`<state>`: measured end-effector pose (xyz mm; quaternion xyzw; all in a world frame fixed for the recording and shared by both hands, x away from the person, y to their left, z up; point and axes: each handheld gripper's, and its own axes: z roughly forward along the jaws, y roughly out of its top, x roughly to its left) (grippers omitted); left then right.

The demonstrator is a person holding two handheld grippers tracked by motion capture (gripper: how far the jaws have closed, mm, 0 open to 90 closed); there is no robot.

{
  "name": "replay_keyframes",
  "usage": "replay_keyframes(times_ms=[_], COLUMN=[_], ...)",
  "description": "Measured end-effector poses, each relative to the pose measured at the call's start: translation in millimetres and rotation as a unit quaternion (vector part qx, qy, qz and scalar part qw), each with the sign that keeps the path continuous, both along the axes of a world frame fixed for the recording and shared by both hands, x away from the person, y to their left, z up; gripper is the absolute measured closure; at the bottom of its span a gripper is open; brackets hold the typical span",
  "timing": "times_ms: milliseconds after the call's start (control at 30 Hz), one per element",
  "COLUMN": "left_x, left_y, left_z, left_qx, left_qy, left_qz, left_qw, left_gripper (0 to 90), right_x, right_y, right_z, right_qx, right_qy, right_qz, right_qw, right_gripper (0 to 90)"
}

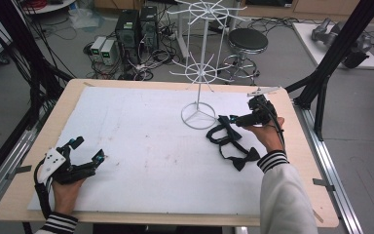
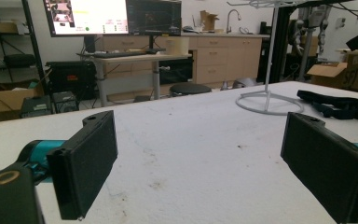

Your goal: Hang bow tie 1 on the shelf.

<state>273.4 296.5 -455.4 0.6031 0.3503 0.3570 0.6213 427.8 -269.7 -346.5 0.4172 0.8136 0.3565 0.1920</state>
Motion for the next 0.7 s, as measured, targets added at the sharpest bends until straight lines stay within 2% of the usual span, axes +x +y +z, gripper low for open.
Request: replay_keyframes(times_ms=[100,167,200,267,300,500,567,633,667,700], left_x=[0.0,0.0,0.0,0.1,0.0,-0.1,0.0,-0.1,-0.1,-0.1], left_y=[0.0,0.2,0.2,0.7,0.6,0.6,0.4,0.6,0.6,0.6], left_z=[0.0,0.0,0.0,0.1,0.1,0.1,0.1,0.1,0.1,0.1], left_qx=[-0.001,0.001,0.000,0.002,0.000,0.002,0.001,0.002,0.002,0.002], left_qy=[0.000,0.000,0.000,0.000,0.001,0.000,-0.001,0.000,0.000,0.000], left_qz=[0.000,0.000,0.000,0.001,0.001,0.001,0.001,0.000,0.000,0.000], left_qw=[1.0000,1.0000,1.0000,1.0000,1.0000,1.0000,1.0000,1.0000,1.0000,1.0000], left_gripper=[11.1,11.2,11.2,11.1,11.1,11.1,11.1,11.1,11.1,11.1], right_x=[6.4,8.5,8.5,10.7,13.0,19.0,21.1,24.2,25.2,25.2], right_y=[4.5,7.1,7.1,9.6,11.5,15.9,17.3,19.9,20.4,20.4], right_z=[-4.0,-6.6,-6.6,-10.1,-13.3,-21.6,-25.4,-31.4,-33.1,-33.1], right_qx=[-0.007,-0.025,-0.025,-0.031,-0.024,-0.026,-0.032,-0.052,-0.051,-0.051], right_qy=[0.003,0.002,0.002,0.008,0.015,0.025,0.033,0.044,0.049,0.049], right_qz=[0.001,0.001,0.001,0.002,0.001,-0.001,-0.002,-0.004,0.000,0.000], right_qw=[1.0000,0.9997,0.9997,0.9995,0.9996,0.9994,0.9989,0.9977,0.9975,0.9975], right_gripper=[5.6,7.7,7.7,7.8,7.8,7.8,7.9,8.7,13.5,13.5])
